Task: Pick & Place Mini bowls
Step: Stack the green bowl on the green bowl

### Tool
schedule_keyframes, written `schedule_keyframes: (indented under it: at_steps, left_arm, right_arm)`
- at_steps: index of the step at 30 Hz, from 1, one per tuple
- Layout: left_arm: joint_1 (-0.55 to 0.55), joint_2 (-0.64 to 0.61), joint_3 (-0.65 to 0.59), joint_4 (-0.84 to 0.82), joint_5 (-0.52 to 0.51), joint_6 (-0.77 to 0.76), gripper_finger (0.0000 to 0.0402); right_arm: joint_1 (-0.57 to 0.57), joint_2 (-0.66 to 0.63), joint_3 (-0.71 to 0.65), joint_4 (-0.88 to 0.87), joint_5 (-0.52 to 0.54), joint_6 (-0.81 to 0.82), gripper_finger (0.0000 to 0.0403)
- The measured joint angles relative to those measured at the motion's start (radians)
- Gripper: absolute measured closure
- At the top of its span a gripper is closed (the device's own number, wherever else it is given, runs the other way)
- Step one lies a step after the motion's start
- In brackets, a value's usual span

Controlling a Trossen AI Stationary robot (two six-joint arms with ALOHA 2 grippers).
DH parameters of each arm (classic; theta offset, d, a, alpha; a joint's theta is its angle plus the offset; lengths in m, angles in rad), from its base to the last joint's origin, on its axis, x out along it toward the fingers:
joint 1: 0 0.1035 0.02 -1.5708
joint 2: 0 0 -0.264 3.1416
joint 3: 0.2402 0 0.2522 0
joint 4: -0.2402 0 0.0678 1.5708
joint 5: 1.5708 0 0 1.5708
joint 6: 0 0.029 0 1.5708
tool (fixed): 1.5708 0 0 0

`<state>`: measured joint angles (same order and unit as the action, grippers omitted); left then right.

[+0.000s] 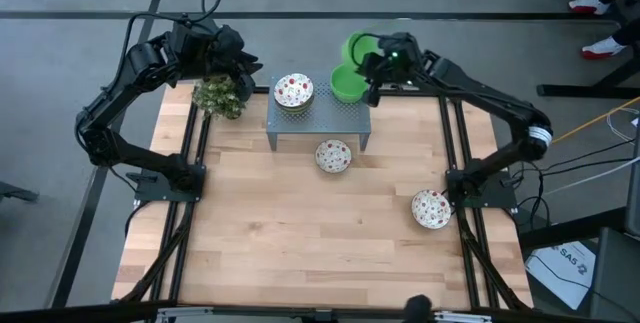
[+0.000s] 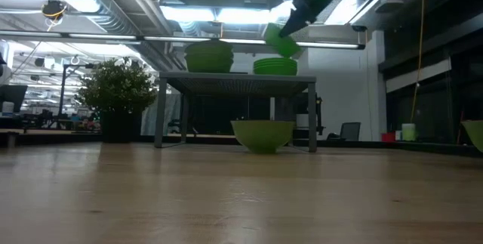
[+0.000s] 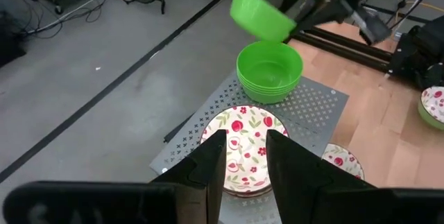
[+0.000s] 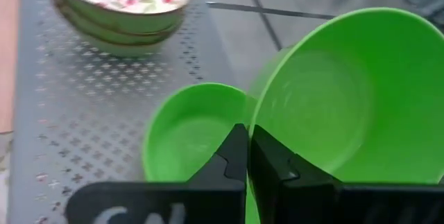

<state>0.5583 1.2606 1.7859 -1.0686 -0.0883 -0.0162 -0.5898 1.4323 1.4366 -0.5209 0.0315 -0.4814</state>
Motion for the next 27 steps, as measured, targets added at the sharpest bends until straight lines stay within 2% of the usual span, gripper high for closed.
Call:
schedule_keyframes:
  at_steps: [10,27]
  left_arm:
    - [0.000,0.000,0.000,0.000,0.000,-0.026,0.0304]
    - [0.000,0.000,0.000,0.004,0.000,-0.026,0.0304]
  right_arm:
    - [0.057,0.056,0.009,-0.041,-0.044,-0.003,0.0395]
    - [0.059,0.057,0.009,-0.142,-0.043,0.101,0.0387]
